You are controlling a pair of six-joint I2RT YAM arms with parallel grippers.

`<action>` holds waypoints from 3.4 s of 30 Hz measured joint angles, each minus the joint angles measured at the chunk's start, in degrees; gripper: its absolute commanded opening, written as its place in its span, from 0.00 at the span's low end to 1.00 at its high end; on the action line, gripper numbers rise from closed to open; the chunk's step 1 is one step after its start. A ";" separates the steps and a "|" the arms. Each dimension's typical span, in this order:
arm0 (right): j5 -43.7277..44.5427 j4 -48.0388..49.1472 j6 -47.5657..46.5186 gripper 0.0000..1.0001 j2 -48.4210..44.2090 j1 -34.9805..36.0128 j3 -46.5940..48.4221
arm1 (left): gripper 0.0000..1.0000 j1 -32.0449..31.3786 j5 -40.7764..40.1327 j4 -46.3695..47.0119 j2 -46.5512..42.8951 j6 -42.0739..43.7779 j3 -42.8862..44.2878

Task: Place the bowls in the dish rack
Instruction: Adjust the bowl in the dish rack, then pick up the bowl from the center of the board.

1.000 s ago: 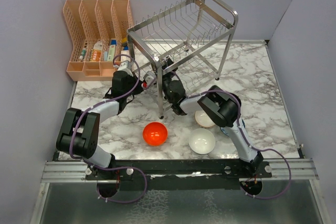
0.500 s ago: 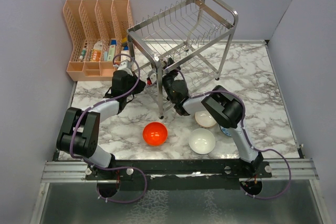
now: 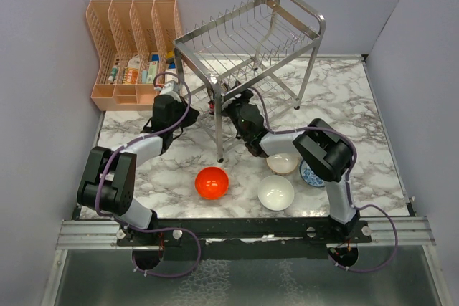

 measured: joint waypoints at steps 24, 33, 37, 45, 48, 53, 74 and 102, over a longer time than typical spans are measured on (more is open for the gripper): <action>-0.37 -34.77 20.26 0.82 -17.03 -0.17 -8.70 | 0.00 0.20 0.24 -2.23 -1.97 -0.22 1.53; -1.20 -45.75 28.30 0.81 -23.28 -0.17 -11.76 | 0.03 0.20 0.26 -2.64 -3.56 -0.26 1.53; -1.46 -50.58 33.57 0.81 -28.17 -0.17 -12.15 | 0.05 0.20 0.61 -2.67 -3.72 -0.31 1.53; -2.40 -62.49 46.29 0.81 -38.01 -0.17 -16.31 | 0.12 0.20 1.05 -3.80 -4.26 -0.50 1.53; -2.95 -68.02 51.54 0.81 -41.97 -0.17 -18.45 | 0.17 0.20 1.14 -4.68 -5.14 -0.70 1.53; -2.95 -77.59 60.59 0.83 -48.70 -0.17 -18.97 | 0.35 0.20 1.49 -5.99 -7.67 -1.20 1.53; -8.37 -105.72 90.05 0.93 -65.51 -0.17 -23.69 | 0.99 0.20 1.73 -15.91 -16.26 -1.44 2.67; -8.50 -100.08 81.15 0.65 -55.82 -39.26 -18.56 | 0.96 -0.63 4.22 -23.19 -18.12 1.11 4.72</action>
